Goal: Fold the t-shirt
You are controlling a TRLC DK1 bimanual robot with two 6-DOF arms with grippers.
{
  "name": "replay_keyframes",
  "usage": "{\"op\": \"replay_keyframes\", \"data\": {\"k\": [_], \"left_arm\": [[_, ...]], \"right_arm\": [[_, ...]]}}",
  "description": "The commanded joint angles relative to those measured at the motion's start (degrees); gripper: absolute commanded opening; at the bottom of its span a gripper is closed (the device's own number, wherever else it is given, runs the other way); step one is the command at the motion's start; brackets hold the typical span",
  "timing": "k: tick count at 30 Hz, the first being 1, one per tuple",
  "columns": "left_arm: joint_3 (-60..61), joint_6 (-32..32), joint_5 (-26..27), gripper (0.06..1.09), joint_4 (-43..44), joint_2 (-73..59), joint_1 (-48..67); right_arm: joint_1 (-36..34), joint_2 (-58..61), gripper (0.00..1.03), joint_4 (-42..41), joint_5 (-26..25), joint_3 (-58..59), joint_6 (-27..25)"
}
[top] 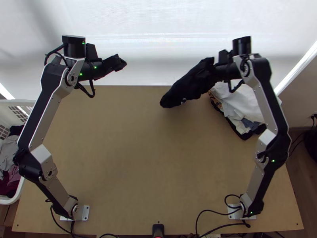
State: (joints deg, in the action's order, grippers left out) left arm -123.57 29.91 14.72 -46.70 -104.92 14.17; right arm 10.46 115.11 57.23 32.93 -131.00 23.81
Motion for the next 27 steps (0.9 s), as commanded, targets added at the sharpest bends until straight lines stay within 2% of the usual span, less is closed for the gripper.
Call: {"op": "replay_keyframes", "data": {"k": [1, 6, 10, 18, 27], "left_arm": [[1.14, -0.64, -0.13, 1.05, -0.32, 2.27, -0.64], [1.93, -0.64, -0.22, 1.05, -0.32, 2.8, -0.64], [1.93, -0.73, -0.22, 1.05, -0.06, 3.15, -0.46], [1.22, -0.73, -0.22, 1.05, 0.2, 3.5, -0.38], [1.22, -0.56, -0.39, 1.05, 0.29, 4.03, -0.29]], "right_arm": [[-3.08, -4.72, 0.03, -4.5, 1.09, -3.3, 1.41], [-8.17, -6.21, 0.03, -11.79, 1.0, -4.18, 7.21], [-11.34, -6.83, 0.03, -14.25, 1.09, -4.18, 10.02], [-17.58, -7.71, 0.03, -14.17, 5.74, -2.77, 9.59], [-24.17, -9.38, 0.03, -12.5, 12.16, 2.06, 4.58]]}}
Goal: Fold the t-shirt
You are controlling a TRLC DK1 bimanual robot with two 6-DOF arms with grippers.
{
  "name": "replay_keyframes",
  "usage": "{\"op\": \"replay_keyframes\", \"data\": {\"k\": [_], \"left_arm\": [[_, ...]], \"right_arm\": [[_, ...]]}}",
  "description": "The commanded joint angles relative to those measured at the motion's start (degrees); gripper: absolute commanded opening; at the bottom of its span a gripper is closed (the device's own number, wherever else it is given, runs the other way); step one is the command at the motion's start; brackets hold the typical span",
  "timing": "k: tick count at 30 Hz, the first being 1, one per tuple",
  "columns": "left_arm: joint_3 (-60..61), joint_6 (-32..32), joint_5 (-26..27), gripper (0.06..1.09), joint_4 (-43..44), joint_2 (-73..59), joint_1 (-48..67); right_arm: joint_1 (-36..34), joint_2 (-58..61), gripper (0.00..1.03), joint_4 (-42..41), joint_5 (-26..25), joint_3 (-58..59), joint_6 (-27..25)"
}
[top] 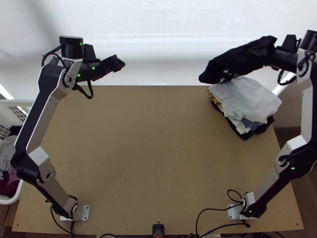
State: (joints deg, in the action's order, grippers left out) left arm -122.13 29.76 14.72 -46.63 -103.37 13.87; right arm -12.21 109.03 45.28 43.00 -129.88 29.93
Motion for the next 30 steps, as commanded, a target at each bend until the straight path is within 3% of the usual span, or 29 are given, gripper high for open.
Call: {"op": "replay_keyframes", "data": {"k": [1, 11, 30], "left_arm": [[-0.22, -0.4, -0.48, 1.05, 0.23, 2.56, 0.02], [-0.39, -0.14, -1.54, 1.05, 0.23, 3.62, 1.25], [-0.48, 0.48, -1.8, 1.05, 0.23, 4.32, 1.86]], "right_arm": [[-2.21, -3.39, 0.03, -0.28, 2.79, 1.13, -1.98], [-7.13, -3.39, 0.03, 4.29, 5.69, 3.85, -6.38], [-16.62, -4.71, 0.03, 9.92, 4.28, 16.59, -18.16]]}}
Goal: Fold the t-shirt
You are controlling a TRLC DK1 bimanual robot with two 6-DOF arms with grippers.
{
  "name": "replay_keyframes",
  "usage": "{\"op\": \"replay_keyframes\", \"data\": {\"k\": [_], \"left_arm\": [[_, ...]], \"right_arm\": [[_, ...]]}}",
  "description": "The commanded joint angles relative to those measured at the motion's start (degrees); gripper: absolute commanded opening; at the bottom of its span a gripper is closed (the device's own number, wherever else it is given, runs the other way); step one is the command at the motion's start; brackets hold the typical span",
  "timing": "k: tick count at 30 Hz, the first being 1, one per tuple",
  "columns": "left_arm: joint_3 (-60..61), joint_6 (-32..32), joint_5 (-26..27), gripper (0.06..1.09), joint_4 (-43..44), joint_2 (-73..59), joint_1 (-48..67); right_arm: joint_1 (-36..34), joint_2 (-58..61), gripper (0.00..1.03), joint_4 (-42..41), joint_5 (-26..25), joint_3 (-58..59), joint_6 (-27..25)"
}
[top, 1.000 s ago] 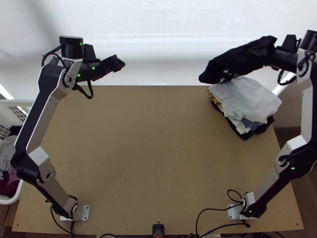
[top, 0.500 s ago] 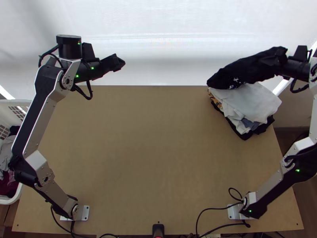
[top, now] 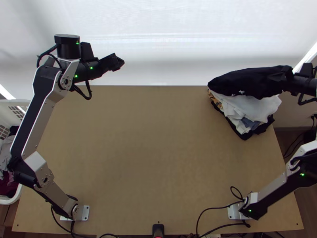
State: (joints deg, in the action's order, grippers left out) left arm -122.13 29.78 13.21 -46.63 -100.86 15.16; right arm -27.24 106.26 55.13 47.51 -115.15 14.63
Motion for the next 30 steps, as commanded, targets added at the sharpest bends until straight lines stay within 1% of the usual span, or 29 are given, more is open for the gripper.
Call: {"op": "replay_keyframes", "data": {"k": [1, 3, 5, 7, 9, 11, 12, 13, 16, 18, 20, 21, 23, 26, 28, 30], "left_arm": [[-0.48, 0.45, -0.29, 1.05, 0.31, 1.81, 0.57], [-0.48, 0.54, -0.29, 1.05, 0.4, 1.81, 0.66], [-0.57, 0.63, -0.29, 1.05, 0.49, 1.81, 0.75], [-0.75, 0.63, -0.29, 1.05, 0.58, 1.63, 0.84], [-0.92, 0.72, -0.29, 1.05, 0.75, 1.45, 0.93], [-1.27, 0.81, -0.38, 1.05, 0.84, 1.19, 1.01], [-1.45, 0.81, -0.38, 1.05, 0.84, 1.02, 1.1], [-1.54, 0.81, -0.38, 1.05, 0.84, 0.93, 1.1], [-1.8, 0.89, -0.38, 1.05, 0.84, 0.66, 1.1], [-1.98, 0.89, -0.38, 1.05, 0.84, 0.66, 1.1], [-2.15, 0.89, -0.47, 1.05, 0.84, 0.66, 1.1], [-2.33, 0.89, -0.47, 1.05, 0.84, 0.58, 1.01], [-2.77, 0.89, -0.47, 1.05, 0.84, 0.4, 1.01], [-3.47, 0.89, -0.47, 1.05, 0.84, 0.14, 0.93], [-3.56, 0.98, -0.47, 1.05, 0.84, -0.04, 0.84], [-3.56, 1.07, -0.64, 1.05, 0.84, -0.04, 0.75]], "right_arm": [[-2.02, -1.93, 0.03, 0.06, -0.66, 2.39, -3.56], [-3.08, -1.93, 0.03, 0.24, -1.54, 3.18, -4.7], [-3.69, -2.02, 0.07, 0.24, -2.59, 3.97, -5.4], [-4.31, -2.28, 0.29, 0.85, -3.3, 4.76, -6.64], [-4.57, -2.46, 0.6, 1.99, -4.09, 5.11, -8.04], [-4.75, -2.9, 0.86, 2.35, -5.23, 5.64, -9.1], [-4.84, -3.07, 0.94, 2.35, -5.93, 5.82, -9.27], [-4.92, -3.16, 0.99, 2.35, -7.25, 5.73, -9.62], [-5.01, -4.13, 0.99, 0.5, -14.46, 5.73, -9.89], [-4.92, -5.62, 0.99, -3.89, -20.88, 7.05, -9.54], [-4.31, -7.73, 0.99, -9.61, -28.87, 9.68, -9.54], [-4.13, -8.52, 0.99, -11.72, -31.16, 10.56, -9.71], [-4.04, -9.31, 0.99, -13.91, -33.62, 11.27, -9.98], [-3.17, -10.98, 0.99, -16.11, -38.98, 12.15, -10.77], [-2.02, -13.45, 0.99, -19.89, -39.68, 14.25, -10.77], [-0.09, -16.26, 0.99, -25.6, -39.77, 17.68, -10.85]]}}
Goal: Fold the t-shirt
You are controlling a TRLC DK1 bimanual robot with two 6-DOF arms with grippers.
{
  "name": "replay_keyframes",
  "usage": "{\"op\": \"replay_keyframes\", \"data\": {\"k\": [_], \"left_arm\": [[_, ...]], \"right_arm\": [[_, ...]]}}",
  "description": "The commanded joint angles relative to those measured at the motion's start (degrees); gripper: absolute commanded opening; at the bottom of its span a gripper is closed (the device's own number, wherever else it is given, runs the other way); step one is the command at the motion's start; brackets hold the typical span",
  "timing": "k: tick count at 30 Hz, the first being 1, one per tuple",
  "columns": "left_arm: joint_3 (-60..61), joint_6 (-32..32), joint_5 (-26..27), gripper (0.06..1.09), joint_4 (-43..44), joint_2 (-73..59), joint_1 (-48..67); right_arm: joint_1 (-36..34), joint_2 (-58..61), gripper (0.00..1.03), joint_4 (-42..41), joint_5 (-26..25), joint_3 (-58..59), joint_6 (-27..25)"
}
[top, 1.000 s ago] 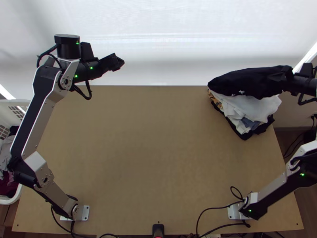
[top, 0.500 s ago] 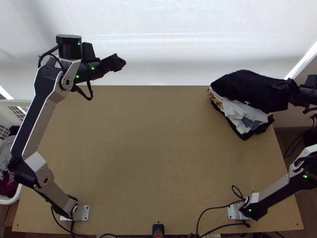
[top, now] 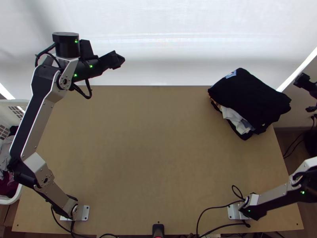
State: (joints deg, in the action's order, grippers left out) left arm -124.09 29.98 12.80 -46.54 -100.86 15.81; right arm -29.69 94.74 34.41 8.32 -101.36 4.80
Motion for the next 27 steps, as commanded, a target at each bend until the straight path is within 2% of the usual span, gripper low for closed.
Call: {"op": "replay_keyframes", "data": {"k": [1, 9, 11, 14, 16, 20, 27], "left_arm": [[-1.59, 0.87, -0.32, 1.05, 0.75, -0.04, 0.01], [-2.12, 0.87, -0.32, 1.05, 0.75, 0.14, -1.22], [-2.03, 0.87, -0.32, 1.05, 0.75, 0.31, -1.58], [-2.03, 0.78, -0.32, 1.05, 0.75, 0.58, -2.28], [-2.03, 0.78, -0.4, 1.05, 0.67, 0.84, -2.72], [-2.12, 0.26, -0.4, 1.05, 0.75, 1.81, -3.86], [-2.21, -0.53, -0.4, 1.05, 0.67, 4.62, -7.64]], "right_arm": [[3.76, -6.06, 0.99, -7.78, -1.55, 5.91, -1.19], [17.04, -10.72, 0.99, -9.72, -8.05, 12.5, -1.11], [20.2, -11.68, 0.99, -13.85, -11.13, 16.28, -1.28], [23.01, -11.42, 0.99, -24.66, -16.75, 22.79, -3.48], [23.28, -9.31, 0.99, -31.95, -19.65, 26.74, -5.85], [21.61, -3.68, 0.98, -41.53, -22.03, 30.79, -6.56], [16.95, 7.39, 0.98, -47.42, -22.38, 32.54, -5.5]]}}
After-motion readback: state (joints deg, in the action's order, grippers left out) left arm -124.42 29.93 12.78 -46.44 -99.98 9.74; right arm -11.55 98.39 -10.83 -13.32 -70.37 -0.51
